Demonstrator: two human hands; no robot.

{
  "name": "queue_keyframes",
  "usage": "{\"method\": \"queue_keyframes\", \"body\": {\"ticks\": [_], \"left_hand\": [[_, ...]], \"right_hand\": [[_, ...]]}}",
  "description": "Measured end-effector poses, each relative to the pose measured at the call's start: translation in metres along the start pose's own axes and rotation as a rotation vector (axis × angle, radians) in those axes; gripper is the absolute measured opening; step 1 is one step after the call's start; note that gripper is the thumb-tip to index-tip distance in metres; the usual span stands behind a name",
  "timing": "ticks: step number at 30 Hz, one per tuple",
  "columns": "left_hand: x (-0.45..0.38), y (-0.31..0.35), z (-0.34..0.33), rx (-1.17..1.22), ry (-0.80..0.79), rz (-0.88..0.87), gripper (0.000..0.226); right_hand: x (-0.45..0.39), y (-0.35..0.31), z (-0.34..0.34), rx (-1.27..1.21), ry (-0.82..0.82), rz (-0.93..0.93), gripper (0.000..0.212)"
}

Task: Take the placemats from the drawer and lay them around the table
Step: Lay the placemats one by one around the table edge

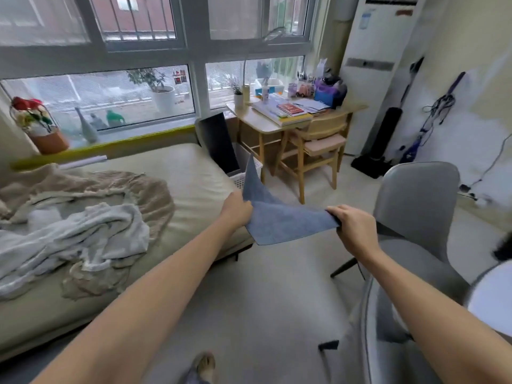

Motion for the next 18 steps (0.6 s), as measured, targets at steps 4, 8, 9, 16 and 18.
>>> {"method": "queue_keyframes", "body": {"ticks": [4,8,9,16,18], "left_hand": [[-0.098,0.01,-0.004,-0.039,-0.118,-0.062,0.014],[-0.194,0.036,-0.011,-0.135,-0.224,-0.1,0.02],[-0.216,0.045,-0.014,-0.139,-0.244,-0.102,0.022],[-0.314,0.122,-0.085,-0.188,-0.416,-0.303,0.02],[-0.34,0.147,-0.121,-0.163,-0.478,-0.343,0.023]], "right_hand": [[-0.056,0.018,-0.036,0.054,-0.009,-0.097,0.034],[-0.11,0.037,-0.048,0.141,0.017,-0.218,0.033],[-0.122,0.041,-0.049,0.171,0.032,-0.246,0.033],[-0.165,0.112,-0.045,0.435,0.121,-0.441,0.019],[-0.17,0.145,-0.04,0.488,0.186,-0.47,0.019]]}}
Point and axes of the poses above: each hand's wrist, its own x-axis away from the middle knuckle, its own z-axis out of the back of the hand, y = z × x, the point moved 2 cm from there along -x, towards the middle knuckle, and after that the axes turned 3 degrees about -y, right-handed, at the moved point
